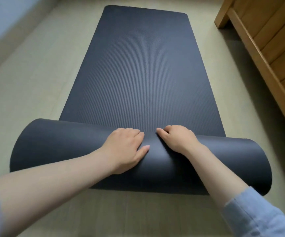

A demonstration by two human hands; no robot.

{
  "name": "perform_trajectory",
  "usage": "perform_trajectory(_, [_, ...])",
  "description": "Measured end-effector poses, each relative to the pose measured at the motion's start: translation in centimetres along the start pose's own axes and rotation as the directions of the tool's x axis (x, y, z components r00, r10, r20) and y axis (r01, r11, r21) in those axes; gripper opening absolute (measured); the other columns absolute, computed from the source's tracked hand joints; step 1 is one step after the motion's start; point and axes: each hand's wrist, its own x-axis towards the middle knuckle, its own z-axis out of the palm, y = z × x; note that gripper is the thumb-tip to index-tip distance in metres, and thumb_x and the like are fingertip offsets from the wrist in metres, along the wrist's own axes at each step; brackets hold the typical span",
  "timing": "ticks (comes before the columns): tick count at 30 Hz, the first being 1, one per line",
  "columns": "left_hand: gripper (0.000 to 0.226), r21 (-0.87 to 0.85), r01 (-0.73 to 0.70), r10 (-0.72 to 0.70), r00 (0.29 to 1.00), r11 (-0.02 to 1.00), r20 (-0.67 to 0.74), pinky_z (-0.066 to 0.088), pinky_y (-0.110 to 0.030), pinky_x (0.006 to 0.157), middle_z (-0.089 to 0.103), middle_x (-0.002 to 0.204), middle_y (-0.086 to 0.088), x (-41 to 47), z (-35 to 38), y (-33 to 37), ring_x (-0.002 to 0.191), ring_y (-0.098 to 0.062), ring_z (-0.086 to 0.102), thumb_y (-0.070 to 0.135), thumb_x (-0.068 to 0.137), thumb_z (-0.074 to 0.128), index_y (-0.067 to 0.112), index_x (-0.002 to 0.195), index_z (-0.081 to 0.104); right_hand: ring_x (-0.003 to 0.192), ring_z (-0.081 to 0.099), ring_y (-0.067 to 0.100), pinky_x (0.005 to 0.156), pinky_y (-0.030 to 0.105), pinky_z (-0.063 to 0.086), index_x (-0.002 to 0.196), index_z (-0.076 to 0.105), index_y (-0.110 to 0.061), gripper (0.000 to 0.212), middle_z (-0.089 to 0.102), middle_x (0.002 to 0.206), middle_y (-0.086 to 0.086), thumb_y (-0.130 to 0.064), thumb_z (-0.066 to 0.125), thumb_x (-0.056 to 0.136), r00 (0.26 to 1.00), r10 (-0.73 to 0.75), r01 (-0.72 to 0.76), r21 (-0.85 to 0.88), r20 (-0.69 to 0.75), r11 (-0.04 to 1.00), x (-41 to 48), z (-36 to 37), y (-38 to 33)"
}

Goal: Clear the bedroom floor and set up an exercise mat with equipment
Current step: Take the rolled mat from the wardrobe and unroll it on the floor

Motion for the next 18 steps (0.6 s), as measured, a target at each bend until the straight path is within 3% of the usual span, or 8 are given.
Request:
perform_trajectory(4, [0.076, 0.043, 0.053, -0.053, 0.999, 0.998, -0.002, 0.042, -0.041, 0.092, 0.06, 0.111, -0.004, -1.4, -1.2, 1.7, 0.107, -0.026, 0.055, 0.058, 0.082, 0.0, 0.014, 0.109, 0.056, 0.102, 0.06, 0.029, 0.08, 0.036, 0.044, 0.09, 0.062, -0.018, 0.047, 0.069, 0.102, 0.007, -0.053, 0.032, 0.098, 0.997, -0.041, 0.045, 0.054, -0.071, 0.998, -3.3, 0.0, 0.3])
perform_trajectory(9, [0.073, 0.062, 0.073, -0.078, 0.994, 0.995, 0.075, 0.044, -0.039, 0.088, 0.062, 0.106, -0.005, -3.0, -1.5, 1.5, 0.104, -0.027, 0.057, 0.06, 0.083, 0.0, 0.016, 0.101, 0.054, 0.09, 0.06, 0.022, 0.08, 0.039, 0.045, 0.091, 0.063, -0.019, 0.052, 0.065, 0.089, -0.002, -0.055, 0.026, 0.092, 0.943, -0.115, 0.121, -0.002, -0.311, 0.993, -8.5, 2.4, 0.8])
perform_trajectory(13, [0.051, 0.019, 0.138, -0.139, 0.974, 0.99, 0.179, 0.042, -0.038, 0.085, 0.061, 0.107, -0.009, -2.7, -1.0, 1.9, 0.104, -0.031, 0.056, 0.055, 0.096, 0.02, 0.016, 0.092, 0.052, 0.096, 0.058, 0.017, 0.086, 0.035, 0.043, 0.102, 0.062, -0.022, 0.052, 0.063, 0.098, -0.007, -0.056, 0.025, 0.09, 0.923, -0.114, 0.148, 0.063, -0.368, 0.987, -12.0, 4.1, 0.9])
perform_trajectory(16, [0.048, -0.029, 0.155, -0.144, 0.962, 0.987, 0.232, 0.043, -0.038, 0.083, 0.063, 0.107, -0.01, -2.9, -0.8, 2.5, 0.104, -0.032, 0.058, 0.054, 0.097, 0.02, 0.019, 0.084, 0.048, 0.099, 0.057, 0.018, 0.087, 0.036, 0.043, 0.103, 0.061, -0.022, 0.051, 0.063, 0.1, -0.006, -0.056, 0.026, 0.089, 0.929, -0.145, 0.155, 0.003, -0.34, 0.988, -13.9, 4.4, 1.4])
perform_trajectory(18, [0.051, -0.036, 0.187, -0.174, 0.958, 0.982, 0.229, 0.043, -0.039, 0.083, 0.063, 0.108, -0.011, -3.9, -1.3, 3.3, 0.105, -0.033, 0.057, 0.053, 0.097, 0.021, 0.016, 0.089, 0.054, 0.104, 0.056, 0.019, 0.09, 0.038, 0.043, 0.109, 0.06, -0.021, 0.051, 0.062, 0.107, -0.005, -0.056, 0.029, 0.09, 0.945, -0.156, 0.162, -0.003, -0.287, 0.987, -14.9, 3.4, 1.1])
